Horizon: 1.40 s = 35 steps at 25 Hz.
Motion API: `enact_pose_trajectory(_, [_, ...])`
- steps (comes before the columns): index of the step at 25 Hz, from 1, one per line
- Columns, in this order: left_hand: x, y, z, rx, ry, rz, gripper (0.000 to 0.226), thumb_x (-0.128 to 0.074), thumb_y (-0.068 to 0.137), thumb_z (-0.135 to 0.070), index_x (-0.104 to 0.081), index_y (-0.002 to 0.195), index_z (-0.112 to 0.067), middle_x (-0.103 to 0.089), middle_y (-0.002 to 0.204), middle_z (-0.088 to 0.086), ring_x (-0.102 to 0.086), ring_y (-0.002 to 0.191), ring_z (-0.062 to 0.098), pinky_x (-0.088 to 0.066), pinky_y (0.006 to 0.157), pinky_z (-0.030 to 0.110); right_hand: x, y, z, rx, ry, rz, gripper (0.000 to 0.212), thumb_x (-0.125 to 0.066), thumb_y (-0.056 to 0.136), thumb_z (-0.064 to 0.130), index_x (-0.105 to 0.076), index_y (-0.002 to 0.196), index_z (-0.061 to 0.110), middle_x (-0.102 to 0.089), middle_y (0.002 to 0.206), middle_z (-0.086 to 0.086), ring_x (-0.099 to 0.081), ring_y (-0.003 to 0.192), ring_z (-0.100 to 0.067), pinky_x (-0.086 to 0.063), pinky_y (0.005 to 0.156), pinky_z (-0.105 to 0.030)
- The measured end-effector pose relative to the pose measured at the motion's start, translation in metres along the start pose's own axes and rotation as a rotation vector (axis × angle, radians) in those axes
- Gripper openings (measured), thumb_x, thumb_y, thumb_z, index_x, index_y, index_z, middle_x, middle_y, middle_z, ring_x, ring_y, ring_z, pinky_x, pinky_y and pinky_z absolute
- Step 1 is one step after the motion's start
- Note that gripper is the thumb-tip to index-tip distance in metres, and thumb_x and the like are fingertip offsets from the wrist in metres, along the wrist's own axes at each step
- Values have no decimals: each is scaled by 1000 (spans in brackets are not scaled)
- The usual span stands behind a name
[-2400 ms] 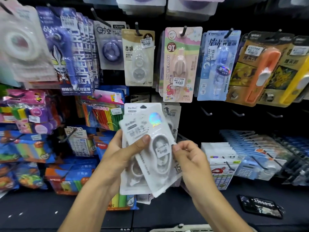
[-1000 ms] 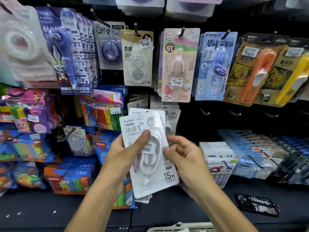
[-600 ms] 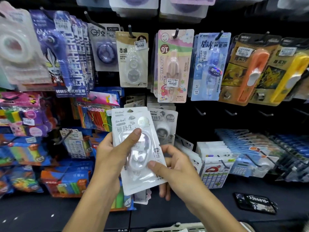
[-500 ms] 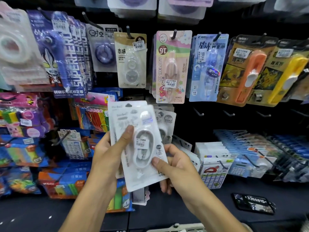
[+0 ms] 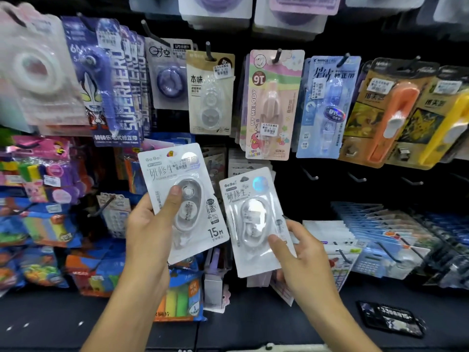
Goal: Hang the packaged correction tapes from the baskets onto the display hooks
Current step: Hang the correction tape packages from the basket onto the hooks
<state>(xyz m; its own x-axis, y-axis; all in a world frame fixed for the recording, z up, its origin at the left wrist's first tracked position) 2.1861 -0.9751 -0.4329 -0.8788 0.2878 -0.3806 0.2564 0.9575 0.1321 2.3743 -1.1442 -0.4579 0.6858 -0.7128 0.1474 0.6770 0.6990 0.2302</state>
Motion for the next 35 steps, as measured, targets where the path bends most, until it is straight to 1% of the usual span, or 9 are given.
enact_pose_trajectory(6, [1,1,-1,4,2,-3,26,-70,91,-34,-75,115,-25,-81,107,-5,-78,96,17,-59,84,39,3,-11,5,-9,138,-155,18,-62,98,23,-70,95,39,-76,82,10,-66,58,-2,-45,48,-12])
enact_pose_trajectory(12, [-2,-1,-1,2,23,30,36,-72,81,-41,-75,114,-26,-80,109,-4,-78,98,19,-58,86,40,-13,47,-28,-179,-121,-165,11,-62,97,28,-62,86,25,-71,78,5,-65,69,-20,-49,62,-30])
enact_pose_trajectory(17, [-9,-1,6,14,73,89,25,-71,86,-37,-76,109,-28,-80,107,-5,-77,100,19,-57,85,39,-32,70,-75,-449,-191,8,32,-62,94,45,-55,105,15,-72,81,-5,-69,73,-33,-48,58,-36])
enact_pose_trajectory(20, [-15,4,11,-2,157,130,21,-68,95,-33,-74,114,-28,-80,107,-9,-76,100,14,-57,85,35,-15,52,-59,-223,-564,-84,44,-60,90,57,-44,119,28,-61,114,8,-64,94,-19,-49,79,-37])
enact_pose_trajectory(24, [-47,3,18,-3,265,340,19,-65,96,-28,-72,114,-27,-80,108,-8,-76,97,11,-62,77,27,-36,22,-2,173,114,86,39,-71,83,50,-50,114,43,-65,117,13,-67,102,-11,-56,82,-29])
enact_pose_trajectory(28, [-69,-4,17,-209,590,392,22,-67,95,-41,-67,114,-31,-72,113,-17,-68,105,4,-56,88,28,-39,32,13,138,325,137,45,-72,90,2,-58,123,29,-73,116,4,-71,101,-12,-57,79,-23])
enact_pose_trajectory(31, [-61,2,-4,-514,976,157,53,-64,92,-47,-52,140,-27,-45,146,-13,-40,133,13,-34,108,28,-23,41,0,60,195,68,47,-72,91,6,-59,125,35,-67,127,10,-62,121,-12,-53,101,-35])
enact_pose_trajectory(33, [-60,9,1,-475,996,214,65,-63,96,-43,-39,155,-28,-29,164,-13,-24,147,9,-22,119,30,-19,48,-7,39,64,61,47,-72,92,13,-58,127,40,-60,135,14,-54,130,-10,-45,110,-40])
enact_pose_trajectory(35, [-60,15,12,-407,977,287,66,-63,97,-42,-38,156,-30,-23,166,-19,-20,150,4,-19,118,26,-18,59,-5,65,-48,55,46,-73,92,20,-57,128,43,-56,130,26,-52,125,-2,-46,104,-27])
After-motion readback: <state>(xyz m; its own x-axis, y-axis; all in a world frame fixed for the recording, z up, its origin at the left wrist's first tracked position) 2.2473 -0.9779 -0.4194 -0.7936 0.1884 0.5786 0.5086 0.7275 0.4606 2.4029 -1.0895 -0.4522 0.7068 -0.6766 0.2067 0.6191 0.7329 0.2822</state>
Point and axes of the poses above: each hand's wrist, its own y-axis towards the middle knuckle, its own x-axis out of the back of the hand, z = x × y, the point moved 8 cm from there along y, towards the middle knuckle
